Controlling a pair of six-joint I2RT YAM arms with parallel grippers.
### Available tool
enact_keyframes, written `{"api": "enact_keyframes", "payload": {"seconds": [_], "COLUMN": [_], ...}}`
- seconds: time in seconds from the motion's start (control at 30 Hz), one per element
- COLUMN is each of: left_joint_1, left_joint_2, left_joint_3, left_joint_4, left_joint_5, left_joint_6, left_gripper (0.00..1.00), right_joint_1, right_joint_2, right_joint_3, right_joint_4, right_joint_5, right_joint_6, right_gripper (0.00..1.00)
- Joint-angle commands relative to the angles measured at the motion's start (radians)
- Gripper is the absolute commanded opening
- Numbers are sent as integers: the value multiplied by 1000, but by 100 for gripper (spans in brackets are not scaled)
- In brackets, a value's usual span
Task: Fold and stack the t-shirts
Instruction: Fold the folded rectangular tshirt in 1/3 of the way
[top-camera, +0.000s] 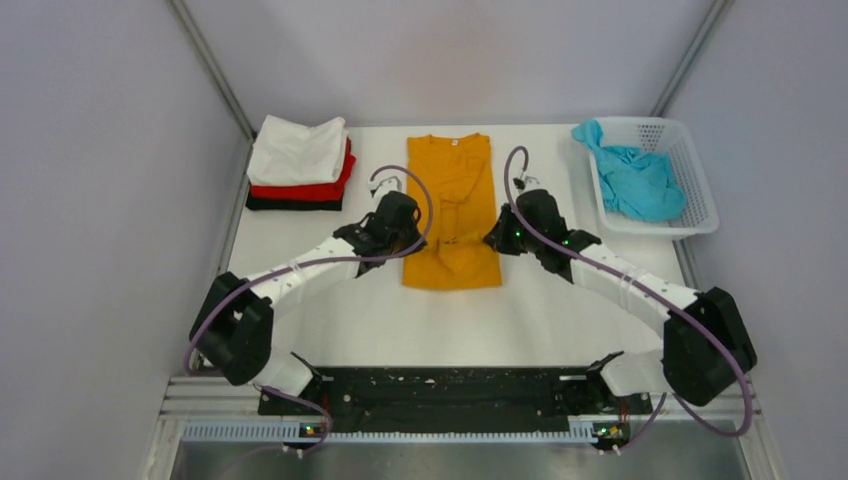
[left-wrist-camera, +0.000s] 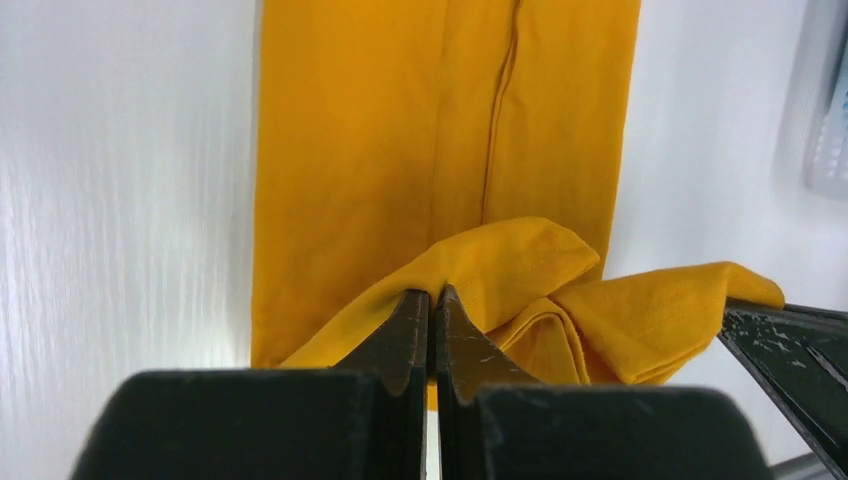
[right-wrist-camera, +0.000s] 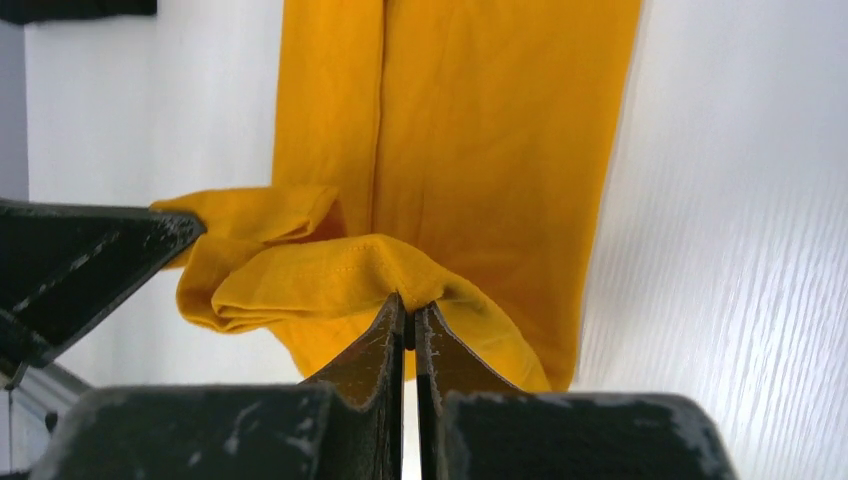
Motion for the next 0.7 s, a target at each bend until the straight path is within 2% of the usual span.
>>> {"api": "enact_keyframes", "payload": {"seconds": [0.0, 0.2, 0.67], "left_joint_1": [63, 159, 242], "left_joint_2": [74, 164, 406], "left_joint_3": [122, 204, 398], "left_joint_4": [-8, -2, -41], "left_joint_5": [10, 67, 188], "left_joint_6": [78, 120, 175], "left_gripper": [0, 0, 0], "right_joint_1": [-79, -137, -201], "right_joint_2": [124, 257, 465], "right_joint_3": [122, 212, 313], "right_joint_4": [90, 132, 182], "right_joint_5": [-53, -102, -142], "right_joint_6": [-76, -97, -101], "right_gripper": [0, 0, 0]}}
